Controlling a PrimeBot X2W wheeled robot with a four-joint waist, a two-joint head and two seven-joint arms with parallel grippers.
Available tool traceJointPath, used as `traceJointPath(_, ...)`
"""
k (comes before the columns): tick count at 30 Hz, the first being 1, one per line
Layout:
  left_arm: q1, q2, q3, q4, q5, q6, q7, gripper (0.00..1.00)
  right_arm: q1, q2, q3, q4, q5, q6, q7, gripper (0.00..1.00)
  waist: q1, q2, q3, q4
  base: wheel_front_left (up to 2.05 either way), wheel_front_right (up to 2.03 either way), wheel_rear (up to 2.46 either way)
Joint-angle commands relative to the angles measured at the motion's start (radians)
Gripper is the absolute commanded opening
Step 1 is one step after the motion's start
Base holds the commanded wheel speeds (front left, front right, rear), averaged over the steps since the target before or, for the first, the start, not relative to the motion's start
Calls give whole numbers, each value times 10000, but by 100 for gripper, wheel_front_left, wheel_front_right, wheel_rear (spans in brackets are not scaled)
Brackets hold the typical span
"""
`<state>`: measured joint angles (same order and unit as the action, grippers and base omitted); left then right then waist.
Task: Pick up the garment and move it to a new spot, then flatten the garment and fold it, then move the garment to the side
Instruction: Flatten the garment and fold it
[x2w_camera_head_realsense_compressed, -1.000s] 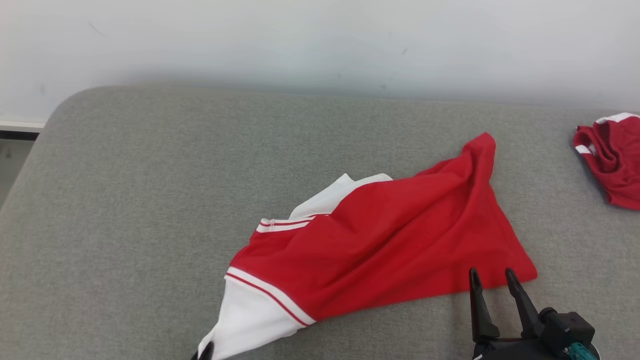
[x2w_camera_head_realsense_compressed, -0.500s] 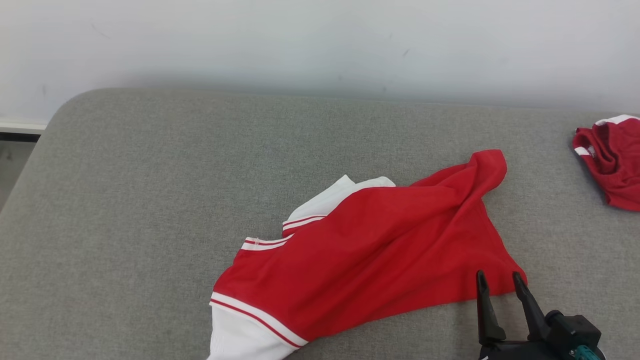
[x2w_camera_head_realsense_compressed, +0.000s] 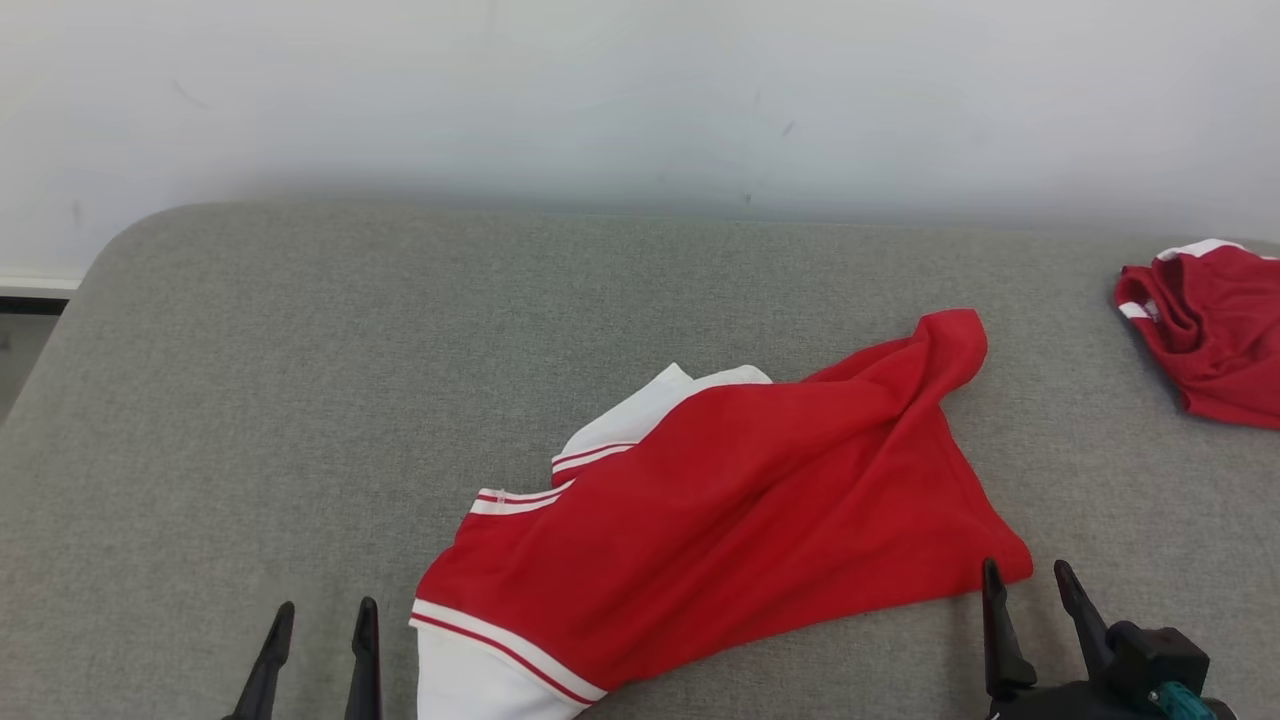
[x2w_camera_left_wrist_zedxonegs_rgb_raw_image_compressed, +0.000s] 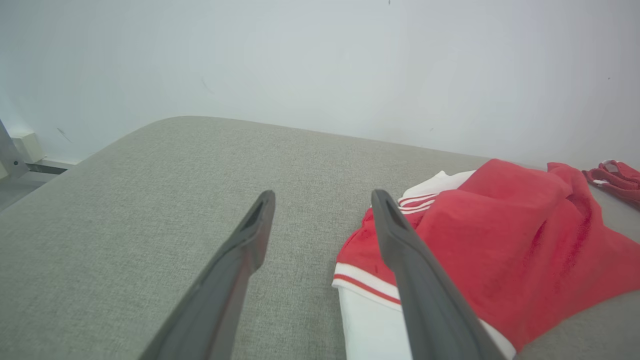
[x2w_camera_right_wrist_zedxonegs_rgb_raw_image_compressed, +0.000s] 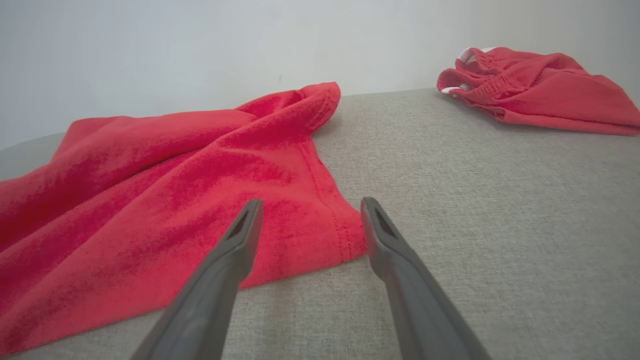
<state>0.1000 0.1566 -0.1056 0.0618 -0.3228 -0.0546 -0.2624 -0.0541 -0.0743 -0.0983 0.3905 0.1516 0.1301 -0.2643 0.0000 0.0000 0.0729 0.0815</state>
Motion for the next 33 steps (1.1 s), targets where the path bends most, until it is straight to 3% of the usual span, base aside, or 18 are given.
traceJointPath(1, 111, -163, 208, -54, 229, -107, -18, 100, -136, -87, -33, 167, -87, 2, 3, 100, 0, 0, -8, -55, 0, 0, 0)
traceJointPath(7, 52, -743, 1007, -20, 937, -503, -19, 100, -955, -485, 8, 1433, -28, 2, 3, 100, 0, 0, 47, -142, 0, 0, 0)
traceJointPath(15, -155, -1008, 1304, 123, 1298, -726, -20, 100, -2022, -840, 467, 3442, 267, 2, 1, 100, 0, 0, 176, -4, 0, 0, 0)
traceJointPath(17, -156, -1026, 1304, 142, 1327, -750, -20, 100, -2106, -886, 589, 3673, 391, 2, 1, 25, 0, 0, 170, 23, 0, 0, 0)
traceJointPath(18, -154, -1034, 1308, 147, 1316, -759, -20, 100, -2151, -898, 635, 3745, 446, 2, 3, 0, 0, 0, 167, 28, 0, 0, 0)
traceJointPath(25, -10, -1064, 1286, 243, 1345, -752, -21, 100, -1983, -967, 828, 3496, 762, 2, 3, 0, 0, 0, 77, -169, 0, 0, 0)
traceJointPath(33, 5, -1068, 1127, 421, 1216, -750, -21, 100, -834, -955, 1289, 1740, 1785, 2, 1, 0, 0, 0, 10, -629, 0, 0, 0)
